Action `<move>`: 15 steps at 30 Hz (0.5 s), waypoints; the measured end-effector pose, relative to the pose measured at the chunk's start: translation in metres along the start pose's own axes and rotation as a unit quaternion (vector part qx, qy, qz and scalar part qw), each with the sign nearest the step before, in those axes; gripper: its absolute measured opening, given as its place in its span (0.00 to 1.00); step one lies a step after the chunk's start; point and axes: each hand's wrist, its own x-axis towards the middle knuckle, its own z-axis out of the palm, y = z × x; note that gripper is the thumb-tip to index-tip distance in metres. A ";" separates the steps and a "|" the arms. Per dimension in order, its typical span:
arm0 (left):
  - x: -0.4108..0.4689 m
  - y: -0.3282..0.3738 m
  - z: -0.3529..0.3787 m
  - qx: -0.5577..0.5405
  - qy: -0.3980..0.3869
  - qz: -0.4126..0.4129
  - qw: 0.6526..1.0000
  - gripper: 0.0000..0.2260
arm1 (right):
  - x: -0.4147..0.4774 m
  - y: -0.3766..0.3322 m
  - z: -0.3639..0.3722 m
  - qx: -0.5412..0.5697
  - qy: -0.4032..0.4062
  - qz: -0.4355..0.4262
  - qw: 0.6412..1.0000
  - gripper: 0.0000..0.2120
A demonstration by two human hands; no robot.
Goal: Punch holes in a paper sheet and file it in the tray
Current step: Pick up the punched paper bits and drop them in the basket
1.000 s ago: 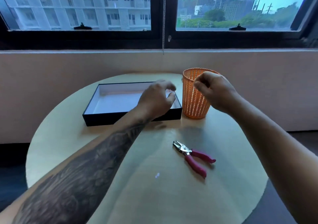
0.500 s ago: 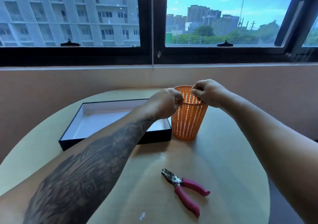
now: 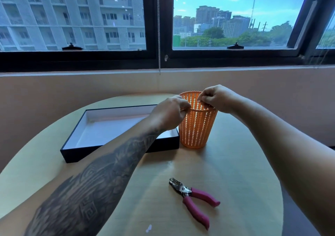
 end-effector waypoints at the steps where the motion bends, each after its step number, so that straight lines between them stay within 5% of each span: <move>1: 0.000 0.000 0.000 -0.002 0.001 -0.002 1.000 0.10 | -0.001 0.000 0.000 -0.008 -0.002 -0.005 1.000 0.06; 15: -0.006 0.002 0.005 -0.033 0.012 -0.026 0.999 0.12 | -0.005 0.000 0.006 -0.057 0.015 -0.038 0.998 0.04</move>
